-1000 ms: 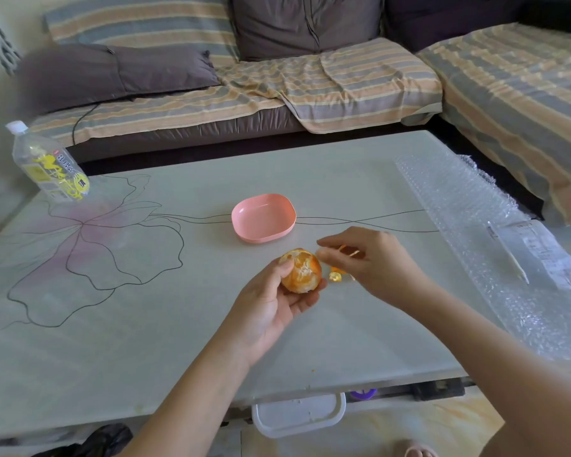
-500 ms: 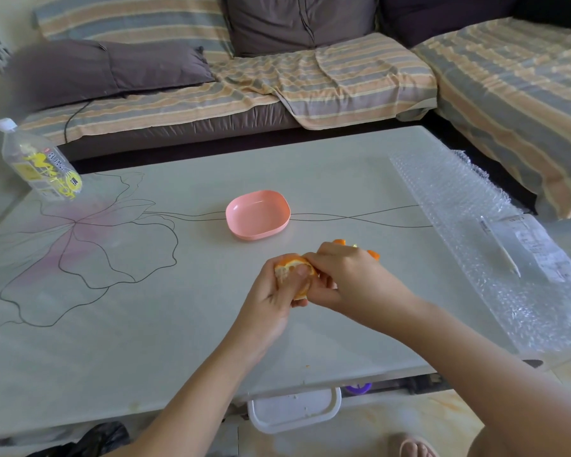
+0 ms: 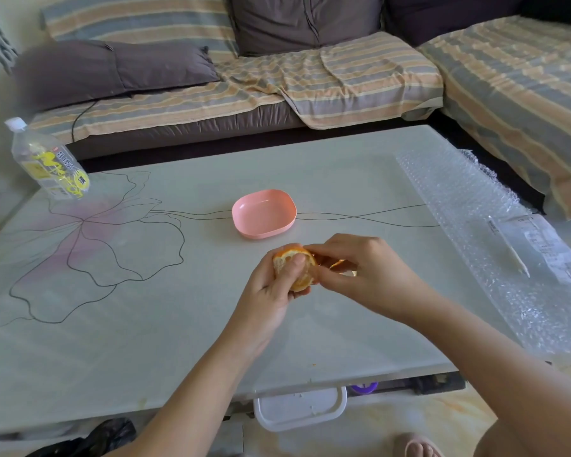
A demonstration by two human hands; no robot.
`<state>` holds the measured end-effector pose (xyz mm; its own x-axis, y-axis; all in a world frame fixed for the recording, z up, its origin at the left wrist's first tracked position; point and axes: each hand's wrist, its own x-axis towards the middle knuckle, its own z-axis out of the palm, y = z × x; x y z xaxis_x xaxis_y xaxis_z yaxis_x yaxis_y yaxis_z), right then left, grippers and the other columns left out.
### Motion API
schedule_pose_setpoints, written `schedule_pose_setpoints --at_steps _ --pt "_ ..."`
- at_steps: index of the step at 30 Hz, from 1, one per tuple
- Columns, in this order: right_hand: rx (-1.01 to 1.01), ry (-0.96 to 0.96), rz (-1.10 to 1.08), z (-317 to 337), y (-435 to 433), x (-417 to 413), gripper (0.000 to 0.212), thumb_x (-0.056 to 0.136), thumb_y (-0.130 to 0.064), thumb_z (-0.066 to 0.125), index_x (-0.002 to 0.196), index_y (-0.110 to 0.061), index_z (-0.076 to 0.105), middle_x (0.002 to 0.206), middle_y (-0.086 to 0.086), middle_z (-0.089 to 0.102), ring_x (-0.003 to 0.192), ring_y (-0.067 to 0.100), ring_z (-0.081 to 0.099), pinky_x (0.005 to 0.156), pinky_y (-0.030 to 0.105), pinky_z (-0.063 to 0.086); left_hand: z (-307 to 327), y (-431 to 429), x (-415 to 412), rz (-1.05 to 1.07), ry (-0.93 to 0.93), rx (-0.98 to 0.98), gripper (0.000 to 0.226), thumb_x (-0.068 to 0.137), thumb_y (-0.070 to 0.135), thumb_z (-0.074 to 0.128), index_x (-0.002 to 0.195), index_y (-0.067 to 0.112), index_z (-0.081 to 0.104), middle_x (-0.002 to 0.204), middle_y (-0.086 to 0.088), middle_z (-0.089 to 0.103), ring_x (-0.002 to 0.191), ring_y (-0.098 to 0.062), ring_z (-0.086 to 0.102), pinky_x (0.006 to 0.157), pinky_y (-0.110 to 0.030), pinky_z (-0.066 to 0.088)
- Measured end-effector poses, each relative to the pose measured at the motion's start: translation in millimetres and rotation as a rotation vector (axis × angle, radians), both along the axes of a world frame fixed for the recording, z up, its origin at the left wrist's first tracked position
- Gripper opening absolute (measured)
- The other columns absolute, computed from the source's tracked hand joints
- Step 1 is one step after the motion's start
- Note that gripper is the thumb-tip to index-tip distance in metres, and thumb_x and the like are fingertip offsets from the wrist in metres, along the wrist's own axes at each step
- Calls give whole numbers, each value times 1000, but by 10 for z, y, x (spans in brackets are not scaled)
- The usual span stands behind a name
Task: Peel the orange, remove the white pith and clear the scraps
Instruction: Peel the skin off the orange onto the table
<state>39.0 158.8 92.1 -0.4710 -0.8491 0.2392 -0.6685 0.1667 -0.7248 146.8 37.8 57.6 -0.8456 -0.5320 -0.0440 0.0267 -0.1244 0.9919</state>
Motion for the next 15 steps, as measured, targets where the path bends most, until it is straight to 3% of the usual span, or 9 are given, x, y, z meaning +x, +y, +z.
schedule_pose_setpoints --at_steps 4,8,11,15 --pt "-11 -142 -52 56 20 -40 17 82 -35 68 97 -36 73 78 -9 65 68 4 57 66 36 48 12 -7 -10 7 32 6 39 79 38 58 110 14 59 100 -4 67 87 -13 68 77 -26 53" --pt "7 -123 -128 38 15 -6 17 80 -27 70 93 -36 74 73 -7 66 67 9 57 65 43 50 -13 0 -25 38 30 -56 36 79 38 59 110 18 59 100 0 66 90 -15 66 77 -25 53" --pt "24 -131 -219 20 -1 40 19 78 -19 68 91 -31 76 70 -7 69 65 10 59 63 41 52 -22 18 -23 38 14 -124 53 72 53 63 113 19 58 102 0 65 96 -15 63 88 -34 53" --pt "0 -113 -309 44 -20 119 19 75 -14 66 83 -28 77 64 0 68 60 16 58 56 36 50 -9 58 -27 42 7 -167 53 74 54 61 114 20 57 100 2 63 90 -7 61 87 -29 50"
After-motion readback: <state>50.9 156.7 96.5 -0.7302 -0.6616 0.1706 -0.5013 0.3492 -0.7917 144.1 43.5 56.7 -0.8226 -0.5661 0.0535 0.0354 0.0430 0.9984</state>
